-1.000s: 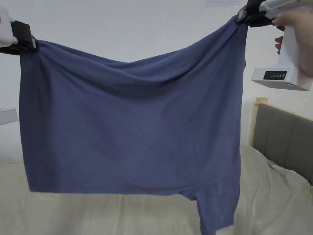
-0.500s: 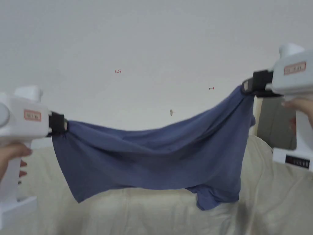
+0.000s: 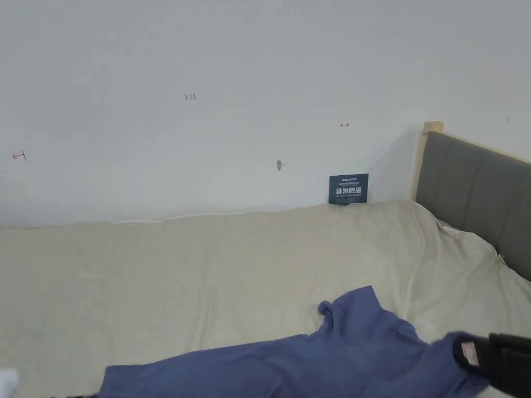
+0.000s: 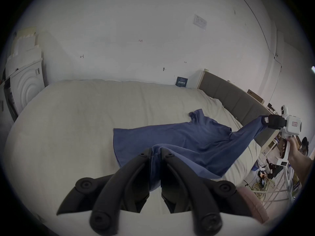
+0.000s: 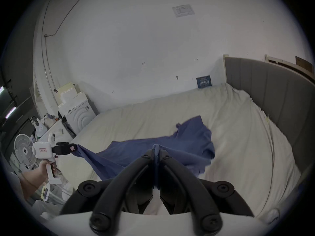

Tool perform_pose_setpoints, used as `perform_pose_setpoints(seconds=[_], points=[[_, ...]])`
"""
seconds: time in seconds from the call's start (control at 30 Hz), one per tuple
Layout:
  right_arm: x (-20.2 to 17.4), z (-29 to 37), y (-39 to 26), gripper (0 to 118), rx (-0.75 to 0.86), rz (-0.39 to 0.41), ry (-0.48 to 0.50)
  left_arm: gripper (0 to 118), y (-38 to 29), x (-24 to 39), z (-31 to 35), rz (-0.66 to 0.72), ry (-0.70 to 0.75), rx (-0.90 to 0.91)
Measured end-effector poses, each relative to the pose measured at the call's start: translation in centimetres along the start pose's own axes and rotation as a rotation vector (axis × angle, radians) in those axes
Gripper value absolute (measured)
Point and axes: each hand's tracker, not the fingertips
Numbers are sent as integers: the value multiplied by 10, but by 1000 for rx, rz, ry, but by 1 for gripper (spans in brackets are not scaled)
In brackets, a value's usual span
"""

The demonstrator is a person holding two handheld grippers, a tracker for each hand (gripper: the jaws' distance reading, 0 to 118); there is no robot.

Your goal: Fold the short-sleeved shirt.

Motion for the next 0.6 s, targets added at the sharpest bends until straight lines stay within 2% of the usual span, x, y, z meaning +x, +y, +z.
perform_pose_setpoints(seconds=[0.03, 0.13, 0.2, 0.27, 0.33, 0.4, 0.47, 0.5, 0.53, 0.57, 0.6], points=[[2, 8, -11, 5, -34, -45, 17, 11, -10, 0, 7, 11, 6, -7], [12, 11, -34, 5, -142, -108, 9, 11, -30, -1, 11, -7, 77, -108], [21, -4, -49, 5, -203, -94, -33, 11, -38, -11, -1, 58, 70, -220], [38, -30, -63, 5, -312, -133, -72, 12, -49, -23, -25, 140, 57, -357], [58, -62, -82, 6, -455, -191, -122, 11, -63, -36, -51, 150, 85, -460], [75, -83, -99, 6, -515, -242, -206, 12, -75, -49, -72, 128, 161, -539], [85, -97, -111, 6, -555, -270, -249, 14, -83, -60, -84, 169, 171, -597], [93, -97, -116, 8, -563, -261, -249, 22, -87, -65, -83, 228, 166, -578], [95, -98, -118, 22, -564, -259, -245, 56, -92, -66, -80, 267, 175, -567], [96, -98, -119, 50, -565, -252, -252, 88, -94, -69, -79, 264, 207, -554], [97, -97, -119, 85, -565, -242, -267, 109, -96, -71, -78, 269, 227, -556]])
